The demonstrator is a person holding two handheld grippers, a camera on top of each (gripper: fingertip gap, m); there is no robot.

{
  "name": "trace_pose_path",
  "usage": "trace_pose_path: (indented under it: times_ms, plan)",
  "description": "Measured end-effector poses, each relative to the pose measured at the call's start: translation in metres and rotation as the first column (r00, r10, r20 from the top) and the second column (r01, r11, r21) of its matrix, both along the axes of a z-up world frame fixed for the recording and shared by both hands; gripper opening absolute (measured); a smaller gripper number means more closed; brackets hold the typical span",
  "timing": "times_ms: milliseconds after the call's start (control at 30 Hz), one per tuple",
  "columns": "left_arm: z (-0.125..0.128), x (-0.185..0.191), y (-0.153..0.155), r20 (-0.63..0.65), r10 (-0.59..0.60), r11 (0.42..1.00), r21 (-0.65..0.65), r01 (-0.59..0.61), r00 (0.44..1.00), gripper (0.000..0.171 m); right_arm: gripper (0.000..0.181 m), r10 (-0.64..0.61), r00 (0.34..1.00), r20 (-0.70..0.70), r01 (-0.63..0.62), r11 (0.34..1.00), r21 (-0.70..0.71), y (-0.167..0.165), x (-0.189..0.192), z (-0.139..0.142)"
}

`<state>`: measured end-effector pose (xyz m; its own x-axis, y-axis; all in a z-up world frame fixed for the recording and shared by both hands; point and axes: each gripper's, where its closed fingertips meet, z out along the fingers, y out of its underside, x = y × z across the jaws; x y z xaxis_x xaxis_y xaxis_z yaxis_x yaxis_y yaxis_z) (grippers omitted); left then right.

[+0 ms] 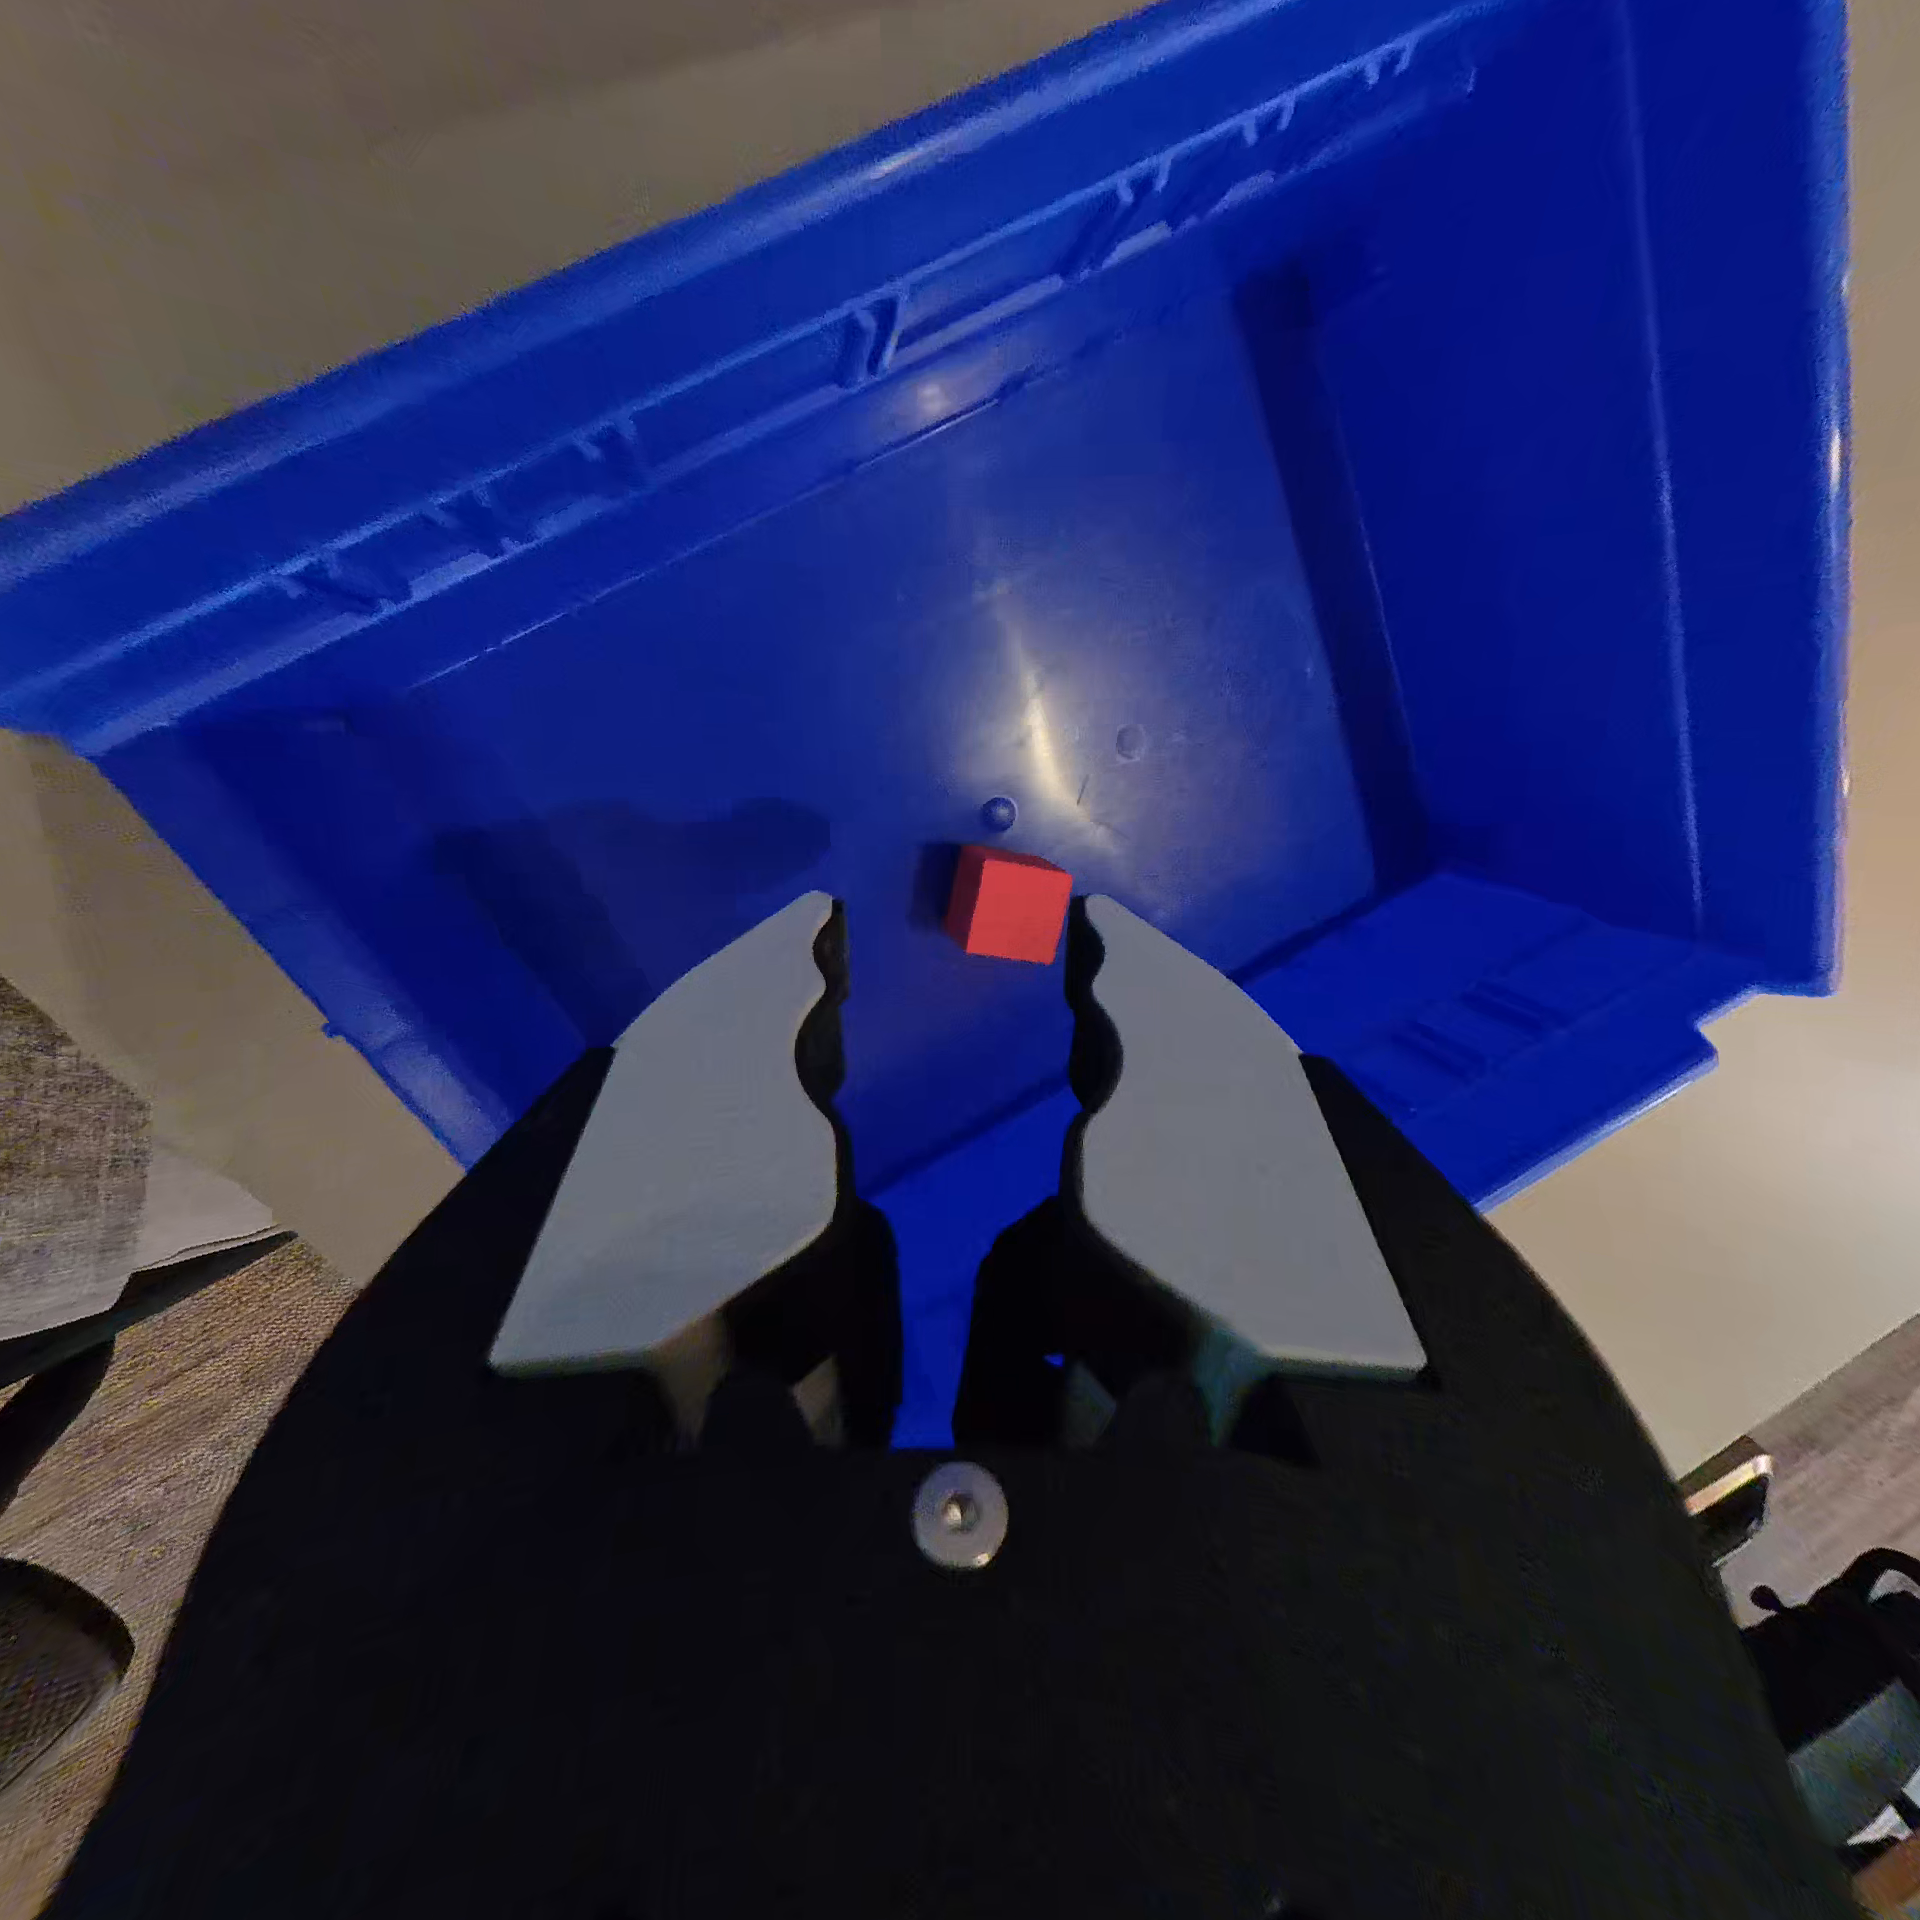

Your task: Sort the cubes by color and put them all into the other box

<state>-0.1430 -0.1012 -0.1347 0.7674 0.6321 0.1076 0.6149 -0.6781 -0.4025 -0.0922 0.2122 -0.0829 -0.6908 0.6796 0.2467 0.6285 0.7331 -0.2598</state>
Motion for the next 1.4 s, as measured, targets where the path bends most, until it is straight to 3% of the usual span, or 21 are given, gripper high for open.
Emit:
trace_pose_path:
  times_ms: [100,400,500,900,967,1033,1200,1267,1333,1400]
  plan:
    - [-0.005,-0.003,-0.004,-0.009,0.013,0.999,-0.048,-0.013,1.0,0.054,0.041,0.016,1.0,-0.011,-0.016,1.0,0.002,-0.002,0.004,0.001]
    - [-0.005,-0.009,-0.008,-0.022,0.026,0.997,-0.071,-0.027,0.999,0.053,0.039,0.034,0.999,-0.024,-0.034,0.999,0.008,-0.004,0.012,0.002]
    - [-0.004,-0.004,-0.004,0.013,0.018,1.0,-0.024,-0.018,1.0,0.053,0.038,0.034,0.999,-0.024,-0.033,0.999,0.017,-0.003,0.013,0.002]
    - [-0.014,-0.015,-0.006,-0.01,0.03,0.996,-0.081,-0.031,0.999,0.052,0.037,0.052,0.998,-0.027,-0.051,0.998,0.037,-0.006,0.018,0.003]
    - [-0.017,-0.015,-0.004,0.005,0.026,0.996,-0.09,-0.025,1.0,0.047,0.037,0.054,0.998,-0.034,-0.053,0.998,0.037,-0.007,0.019,0.005]
    - [-0.02,-0.017,-0.005,-0.012,0.032,0.993,-0.115,-0.033,0.999,0.032,0.037,0.056,0.998,-0.042,-0.055,0.998,0.038,-0.008,0.021,0.006]
    - [-0.021,-0.024,-0.006,-0.04,0.06,0.991,-0.117,-0.064,0.997,0.029,0.037,0.065,0.996,-0.061,-0.062,0.997,0.047,-0.01,0.025,0.009]
    - [-0.012,-0.027,-0.003,-0.053,0.078,0.996,-0.04,-0.081,0.996,0.029,0.037,0.066,0.994,-0.085,-0.062,0.997,0.05,-0.012,0.026,0.013]
    - [0.007,-0.025,0.007,-0.014,0.089,0.986,0.144,-0.086,0.996,0.028,0.038,0.066,0.988,-0.139,-0.064,0.998,0.016,-0.019,0.026,0.022]
    - [0.037,-0.018,0.023,0.086,0.056,0.914,0.396,-0.086,0.995,0.028,0.04,0.067,0.975,-0.21,-0.08,0.995,-0.052,-0.033,0.026,0.031]
